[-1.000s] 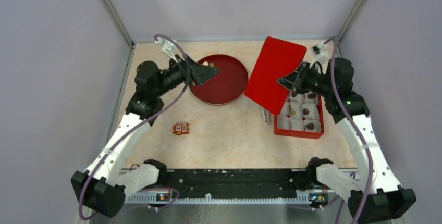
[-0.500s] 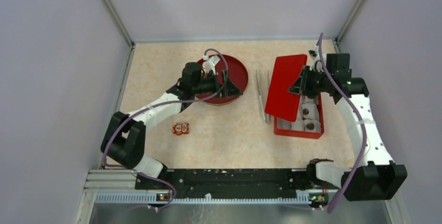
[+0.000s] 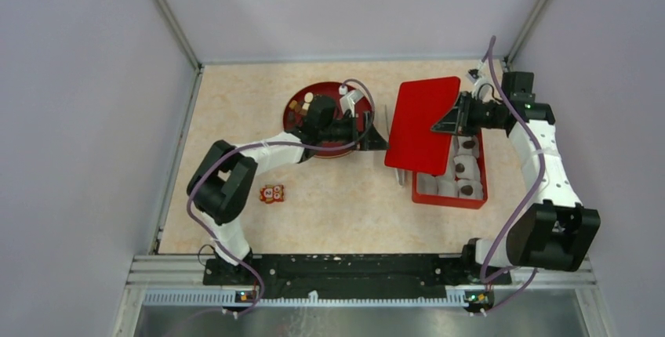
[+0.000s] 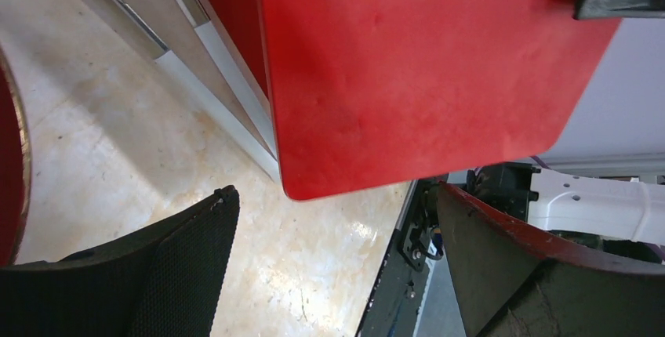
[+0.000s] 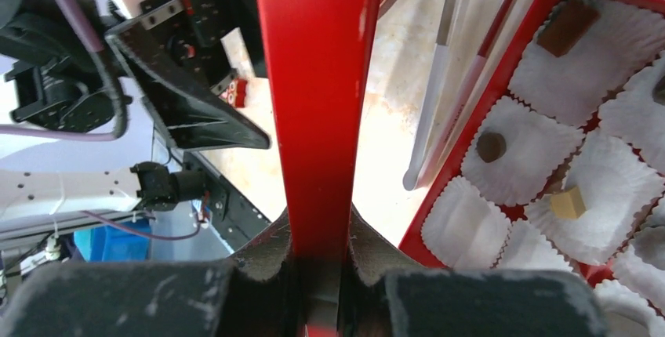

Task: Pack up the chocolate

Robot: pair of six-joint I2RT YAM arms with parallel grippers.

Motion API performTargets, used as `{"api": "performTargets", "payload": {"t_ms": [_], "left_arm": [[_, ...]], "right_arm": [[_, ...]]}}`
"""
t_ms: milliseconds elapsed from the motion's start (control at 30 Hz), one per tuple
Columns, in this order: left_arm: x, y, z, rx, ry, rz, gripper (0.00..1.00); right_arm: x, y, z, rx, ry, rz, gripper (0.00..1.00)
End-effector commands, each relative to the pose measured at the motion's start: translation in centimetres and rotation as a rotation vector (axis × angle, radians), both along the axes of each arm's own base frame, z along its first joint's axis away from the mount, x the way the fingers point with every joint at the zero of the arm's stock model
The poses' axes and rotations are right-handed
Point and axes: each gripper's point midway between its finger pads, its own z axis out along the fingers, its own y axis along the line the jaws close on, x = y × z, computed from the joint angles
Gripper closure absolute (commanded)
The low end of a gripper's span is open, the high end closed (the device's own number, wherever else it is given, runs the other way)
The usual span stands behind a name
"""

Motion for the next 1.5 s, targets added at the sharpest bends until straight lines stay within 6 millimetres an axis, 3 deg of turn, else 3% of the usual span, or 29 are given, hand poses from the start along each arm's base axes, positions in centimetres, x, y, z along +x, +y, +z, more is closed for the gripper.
{"api": "performTargets", "payload": {"t_ms": [0,167,433,600,800,967,1200,1467], "left_arm": [[0.4,-2.5,1.4,-0.059,-0.07,-0.056,0.01],[-0.6,-4.5,1.2,-0.091,-0.083,-0.117,0.02],[-1.2,-6.1,0.7,-0.105,-0.093,-0.144,0.02],[-1.0,-7.1,0.7,-0.141,-0.078,-0.162,0.01],[-2.2,-7.6,1.8,-0.214,-0.03,-0.232,0.02],[-3.3,-7.8,2.0,-0.242,-0.017,-0.272,0.02],[-4.6,-8.4,1.8,-0.251,-0.005,-0.305,0.02],[-5.9,-9.7,0.6,-0.26,0.017,-0.341,0.02]], "right_arm": [[-0.8,0.6,2.4,0.023,-0.109,0.044,1.0],[-1.1,-0.1,1.4,-0.021,-0.065,-0.012,1.0],[-1.4,0.1,3.8,0.013,-0.122,-0.063,1.0],[-1.8,-0.5,2.3,-0.035,-0.081,-0.073,1.0],[-2.0,-1.9,-1.4,-0.125,0.038,-0.108,1.0],[-1.8,-1.8,-1.1,-0.118,0.04,-0.107,1.0],[-1.6,-2.8,-2.6,-0.173,0.098,-0.144,1.0],[-1.6,-3.7,-3.8,-0.226,0.116,-0.178,0.83]]}}
